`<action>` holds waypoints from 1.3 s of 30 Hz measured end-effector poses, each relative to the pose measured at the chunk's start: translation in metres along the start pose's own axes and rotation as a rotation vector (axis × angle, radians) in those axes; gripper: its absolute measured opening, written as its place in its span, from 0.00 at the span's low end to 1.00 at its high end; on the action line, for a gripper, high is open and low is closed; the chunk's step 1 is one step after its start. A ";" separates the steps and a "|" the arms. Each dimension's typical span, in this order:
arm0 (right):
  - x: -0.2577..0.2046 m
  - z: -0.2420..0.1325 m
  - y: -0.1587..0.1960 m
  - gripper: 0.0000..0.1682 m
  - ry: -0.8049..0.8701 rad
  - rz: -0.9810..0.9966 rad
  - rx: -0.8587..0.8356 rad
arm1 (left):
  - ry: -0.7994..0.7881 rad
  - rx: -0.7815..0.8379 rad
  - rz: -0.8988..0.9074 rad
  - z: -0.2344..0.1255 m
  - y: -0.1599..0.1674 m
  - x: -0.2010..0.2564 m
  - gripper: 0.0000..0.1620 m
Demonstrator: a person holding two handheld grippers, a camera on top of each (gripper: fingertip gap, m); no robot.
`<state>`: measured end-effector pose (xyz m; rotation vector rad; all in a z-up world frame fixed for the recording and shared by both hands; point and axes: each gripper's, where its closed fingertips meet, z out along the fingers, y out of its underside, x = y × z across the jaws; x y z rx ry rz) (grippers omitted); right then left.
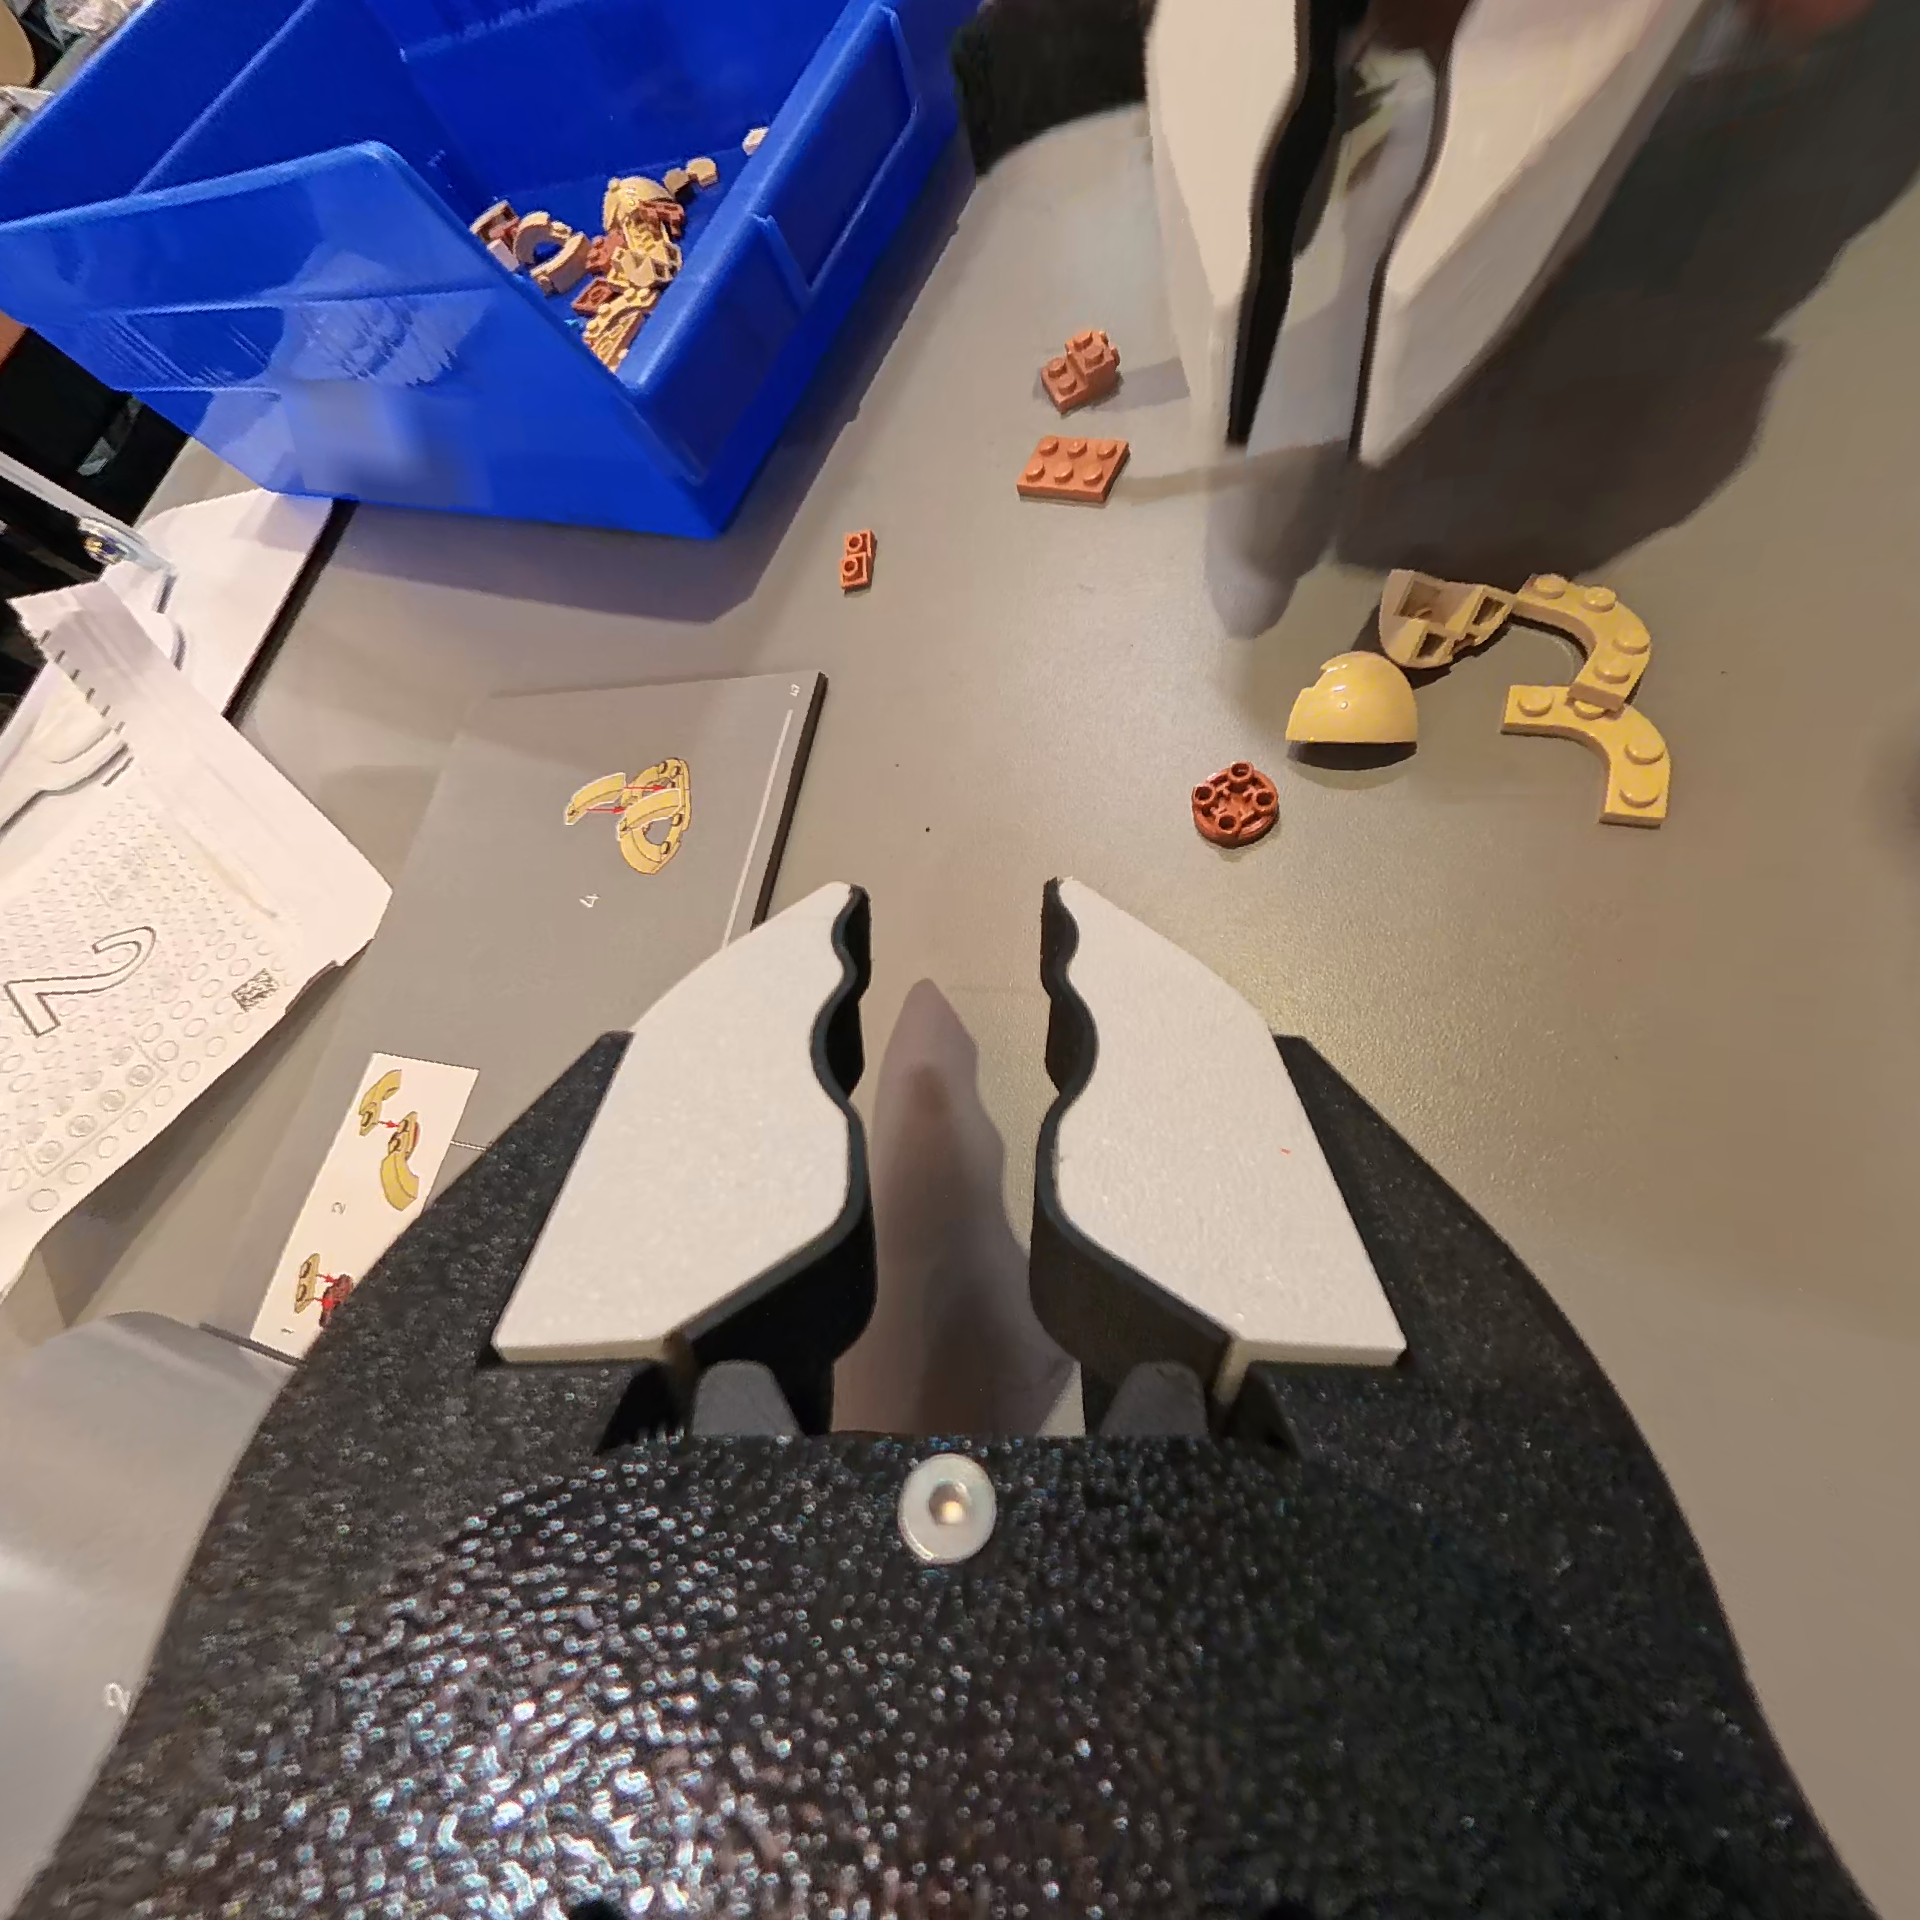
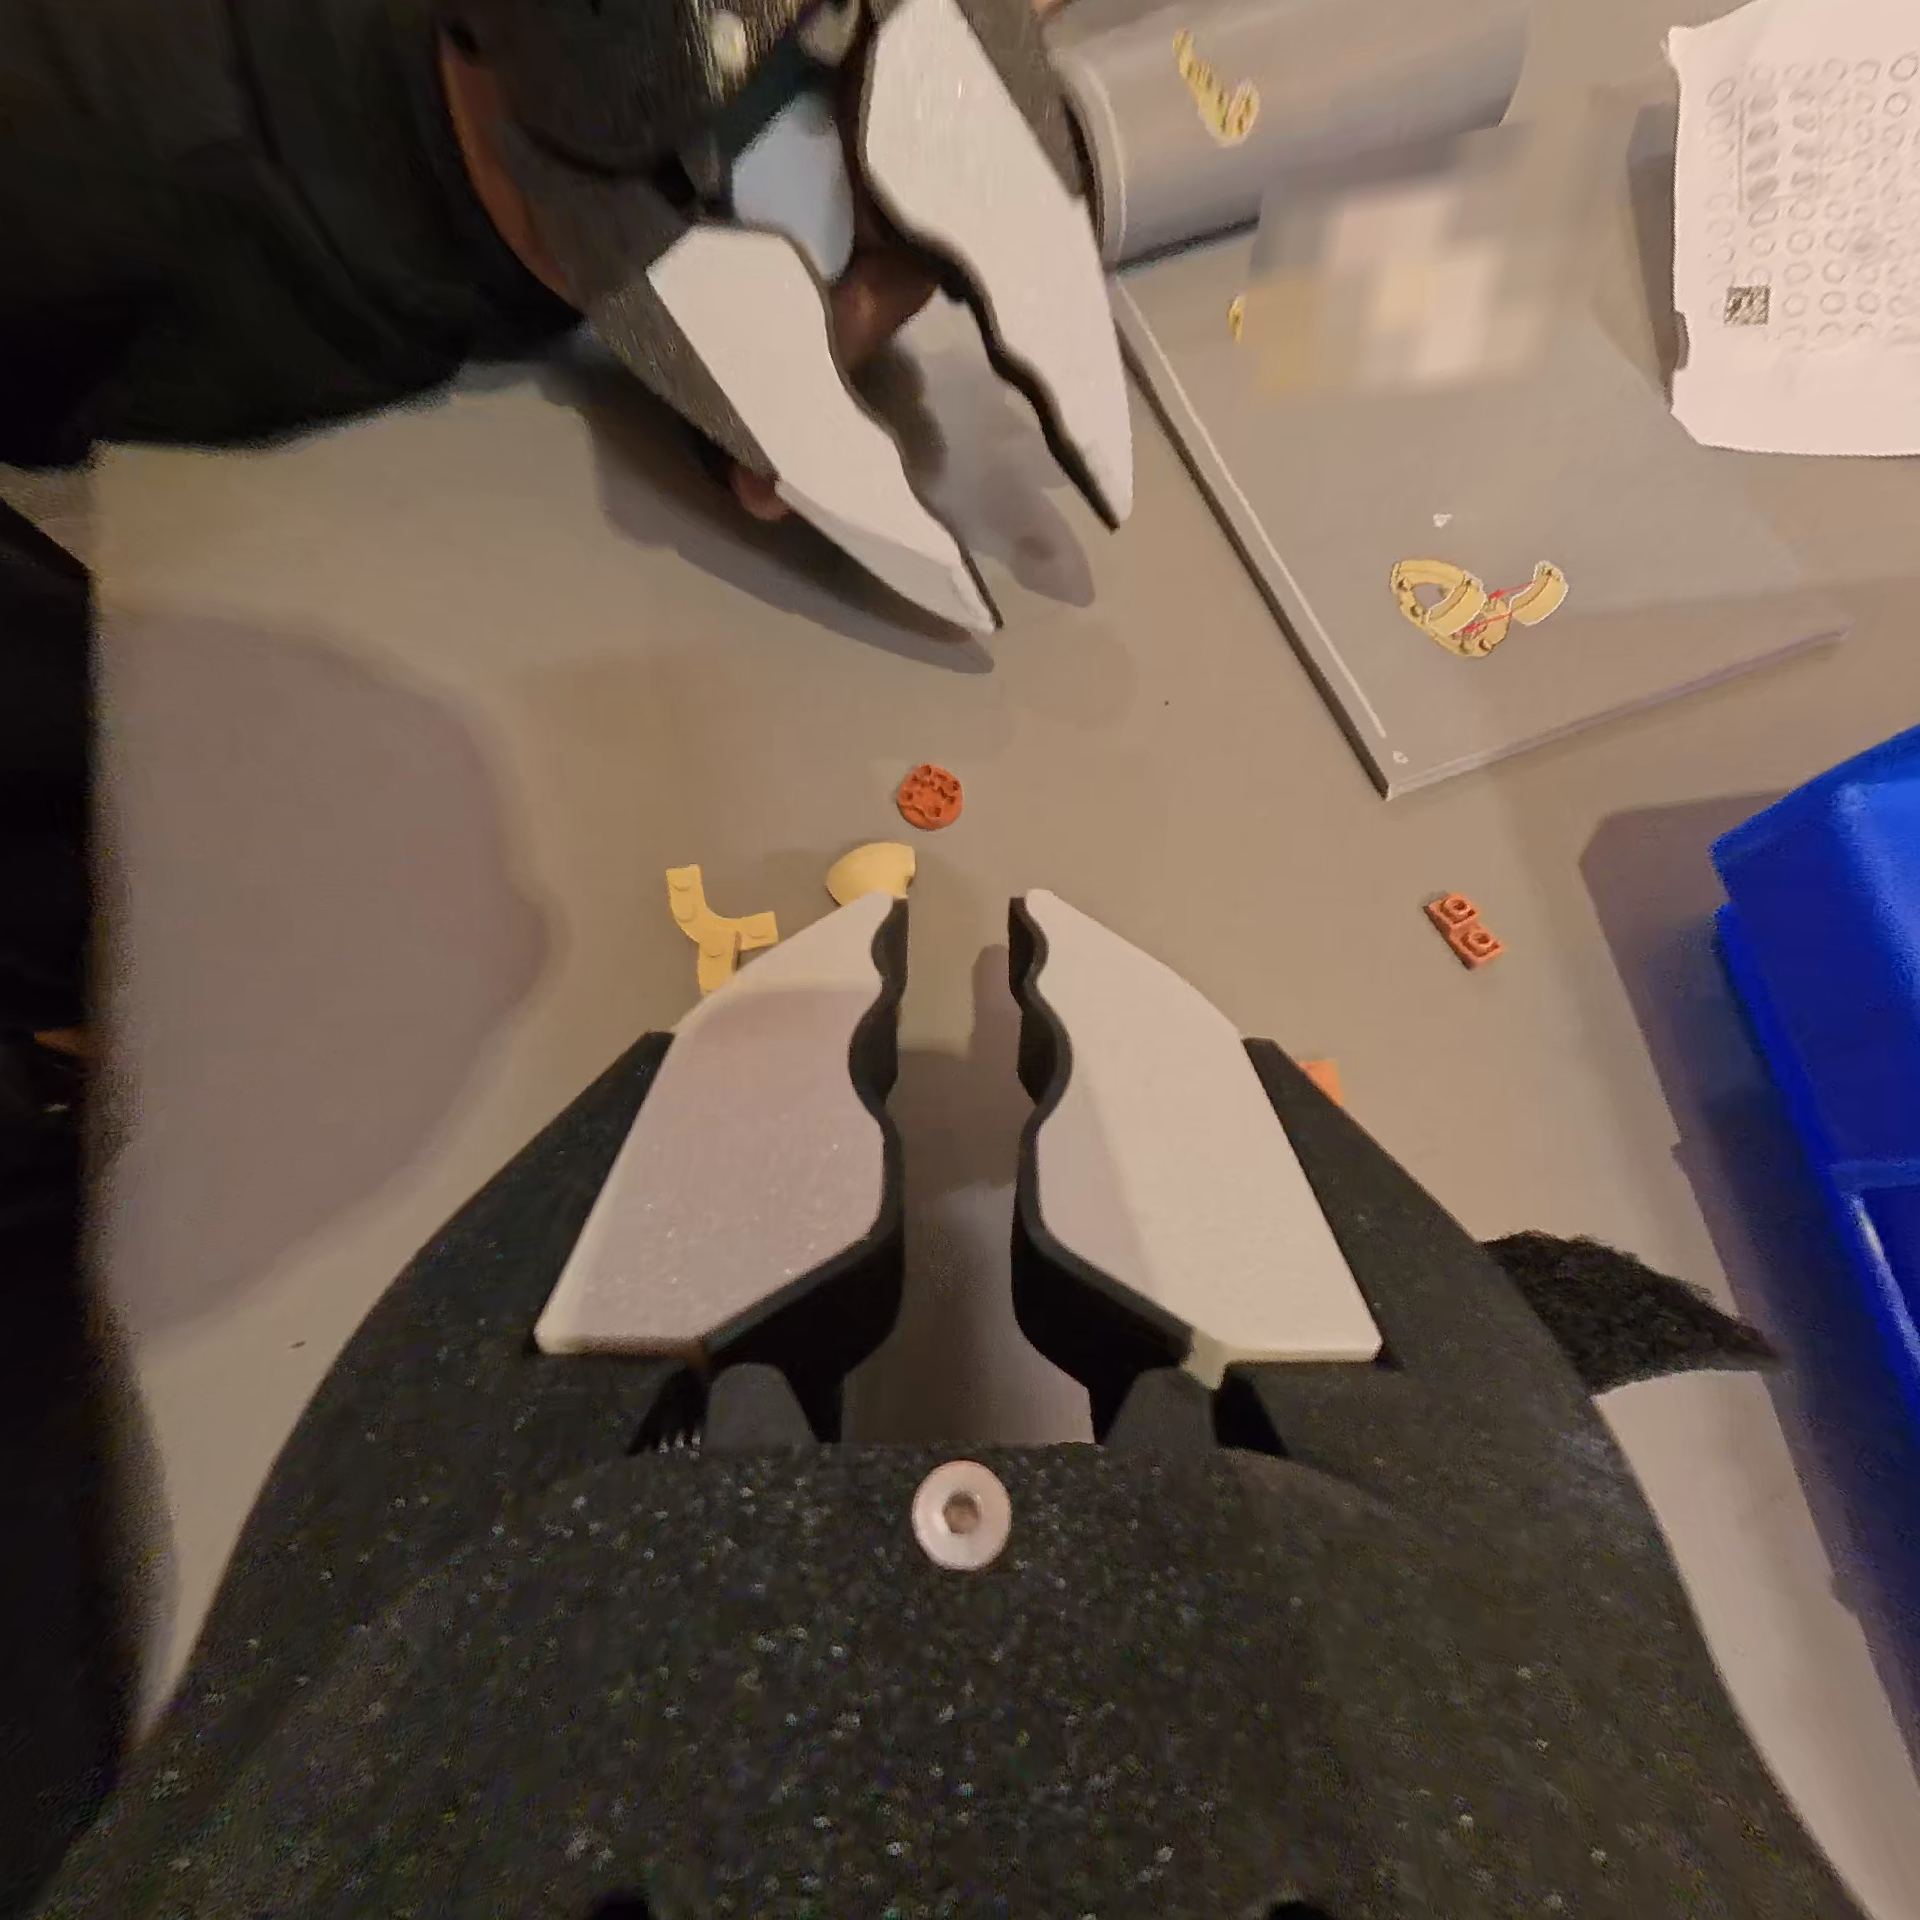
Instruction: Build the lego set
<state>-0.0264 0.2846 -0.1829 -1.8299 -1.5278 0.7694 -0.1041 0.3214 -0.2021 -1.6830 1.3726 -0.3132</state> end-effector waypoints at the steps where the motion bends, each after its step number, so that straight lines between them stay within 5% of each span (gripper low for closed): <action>1: 0.002 -0.007 -0.005 0.11 -0.015 0.019 0.019 | -0.001 -0.003 -0.001 0.000 0.000 0.000 0.19; 5: 0.051 -0.061 -0.021 0.11 0.082 0.029 0.002 | -0.010 -0.010 -0.001 0.001 0.001 -0.001 0.19; 9: 0.162 -0.112 -0.027 0.11 0.325 -0.019 -0.227 | -0.012 -0.016 0.006 0.001 0.002 -0.001 0.19; 17: 0.309 -0.091 0.032 0.14 0.260 0.148 -0.846 | -0.017 -0.009 0.009 0.001 0.001 -0.001 0.19; 27: 0.332 -0.061 0.081 0.14 0.229 0.212 -1.050 | -0.011 -0.006 0.021 0.000 0.001 0.001 0.19; 29: 0.330 -0.058 0.082 0.05 0.211 0.226 -1.043 | -0.013 -0.005 0.021 0.000 0.000 0.001 0.19; 32: 0.329 -0.056 0.078 0.05 0.212 0.203 -1.025 | -0.015 -0.004 0.018 0.000 0.000 0.000 0.19; 36: 0.300 -0.055 0.043 0.05 0.163 0.162 -0.867 | -0.017 -0.001 0.013 0.000 0.000 0.000 0.19; 39: 0.236 -0.053 -0.014 0.04 0.032 0.082 -0.635 | -0.019 0.000 0.012 0.000 0.000 -0.001 0.19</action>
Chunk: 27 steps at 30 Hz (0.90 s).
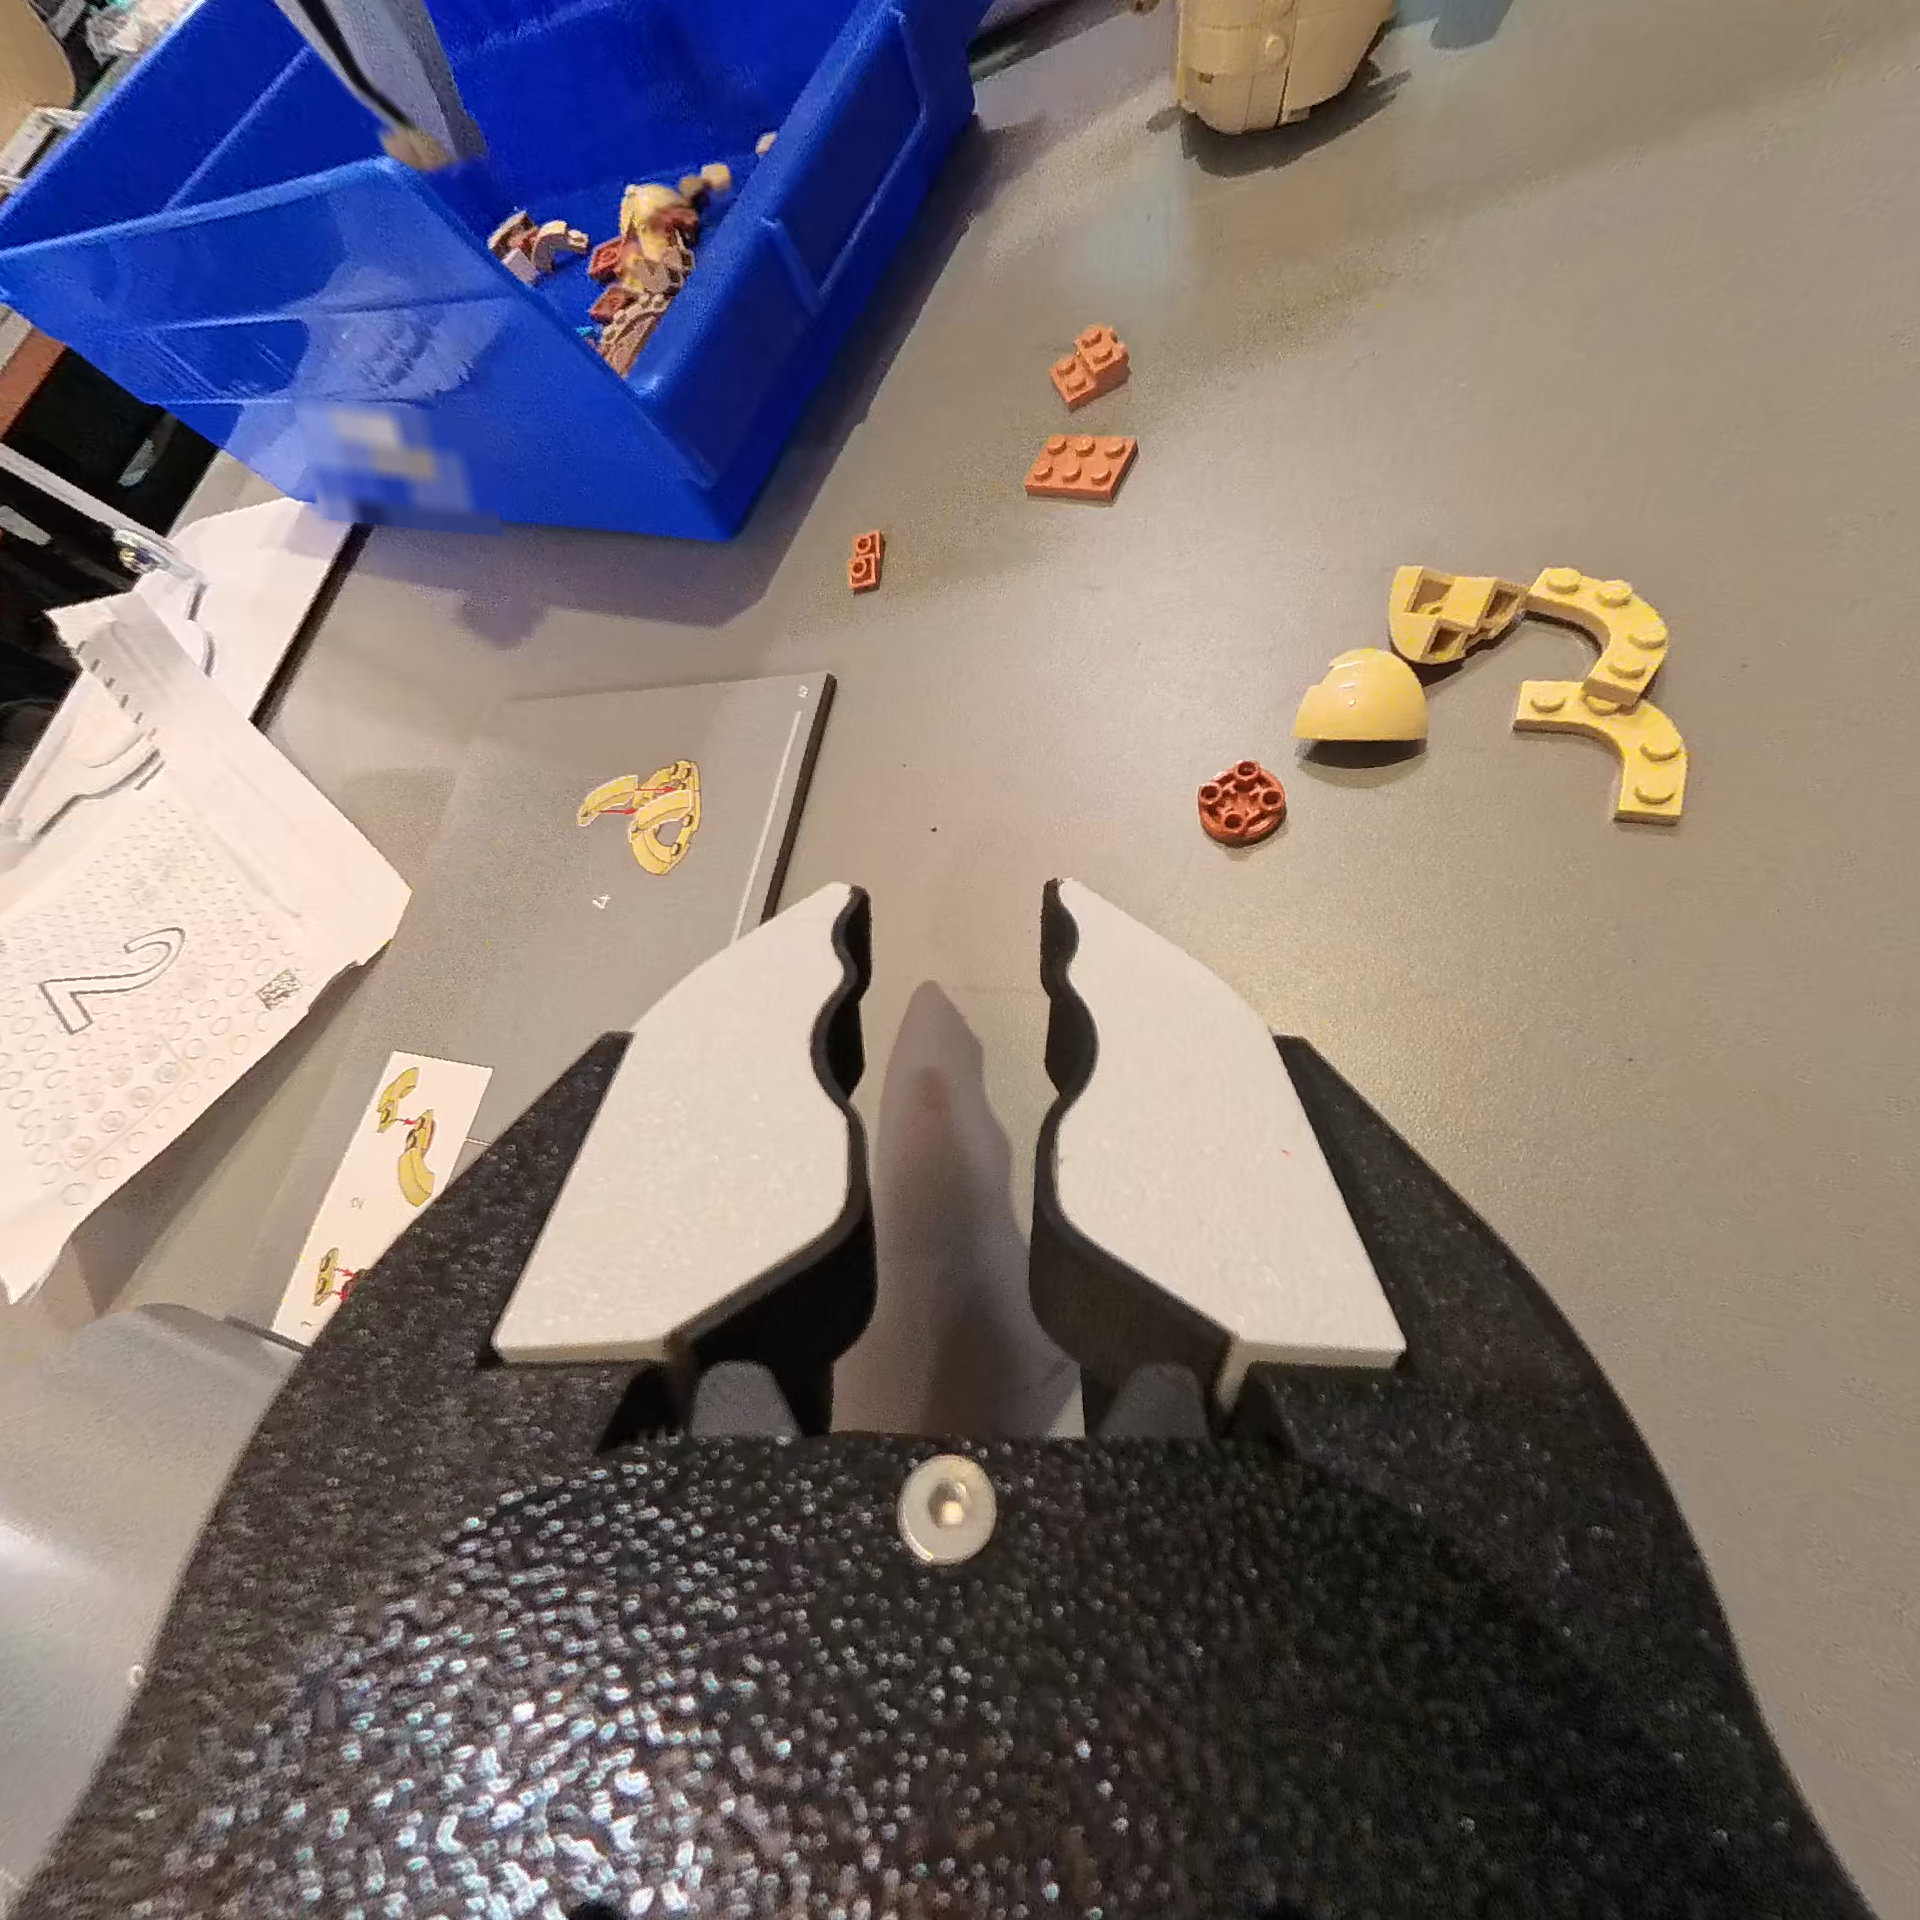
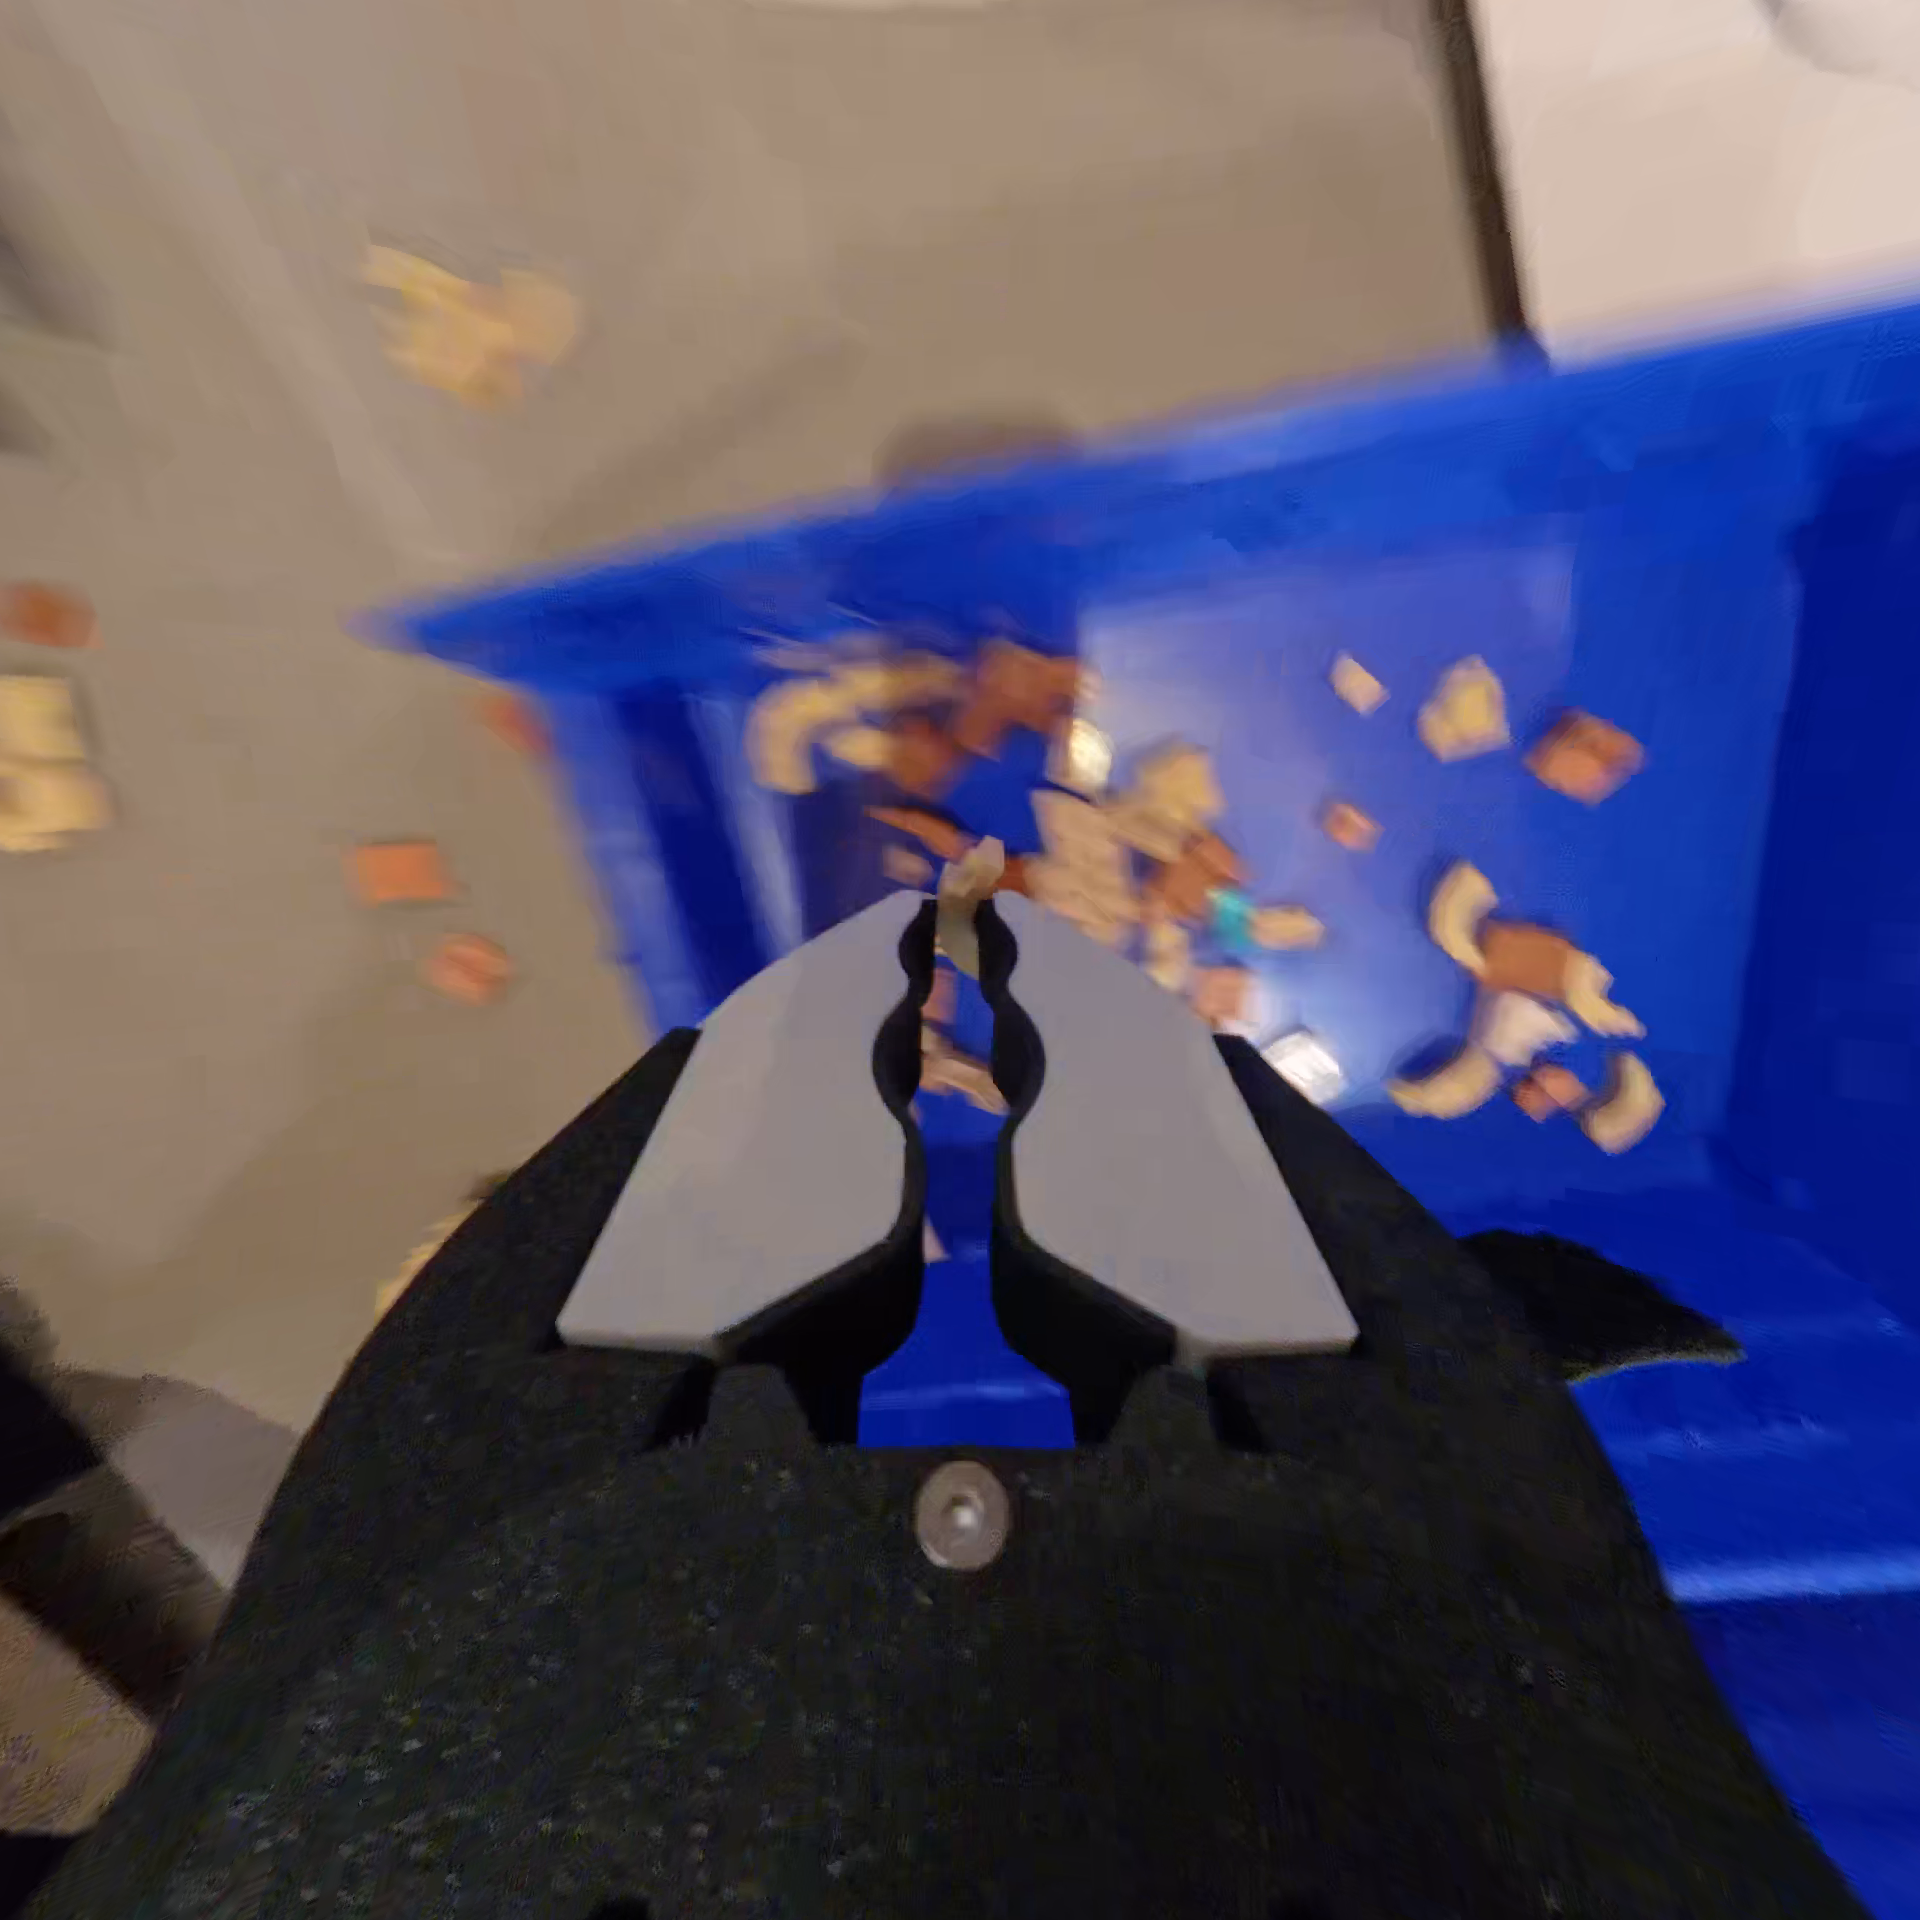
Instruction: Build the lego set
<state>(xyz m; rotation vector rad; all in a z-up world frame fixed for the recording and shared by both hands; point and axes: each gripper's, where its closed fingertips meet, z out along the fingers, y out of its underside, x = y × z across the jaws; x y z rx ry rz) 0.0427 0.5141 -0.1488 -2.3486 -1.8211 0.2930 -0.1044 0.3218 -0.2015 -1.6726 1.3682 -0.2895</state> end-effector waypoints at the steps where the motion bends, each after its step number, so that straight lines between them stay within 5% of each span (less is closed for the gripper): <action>1: -0.031 -0.011 -0.012 0.04 -0.044 -0.055 0.068 | -0.001 0.000 -0.002 0.000 0.000 0.000 0.19; 4: -0.130 -0.025 -0.033 0.04 -0.163 -0.251 0.176 | -0.005 0.002 -0.011 0.000 0.000 -0.001 0.19; 7: -0.203 0.004 -0.032 0.04 -0.220 -0.398 0.113 | -0.011 0.005 -0.020 -0.001 0.000 -0.003 0.19; 12: -0.241 0.080 -0.007 0.04 -0.262 -0.452 -0.094 | -0.025 0.004 -0.019 -0.001 0.000 -0.004 0.19; 15: -0.247 0.094 -0.002 0.07 -0.288 -0.437 -0.109 | -0.028 0.001 -0.016 -0.001 0.000 -0.004 0.19; 22: -0.196 0.035 -0.013 0.16 -0.163 -0.414 -0.004 | -0.022 -0.003 -0.012 -0.001 0.000 -0.003 0.19; 27: -0.060 -0.032 -0.020 0.14 0.104 -0.311 0.074 | -0.016 -0.005 -0.025 0.000 0.001 -0.003 0.19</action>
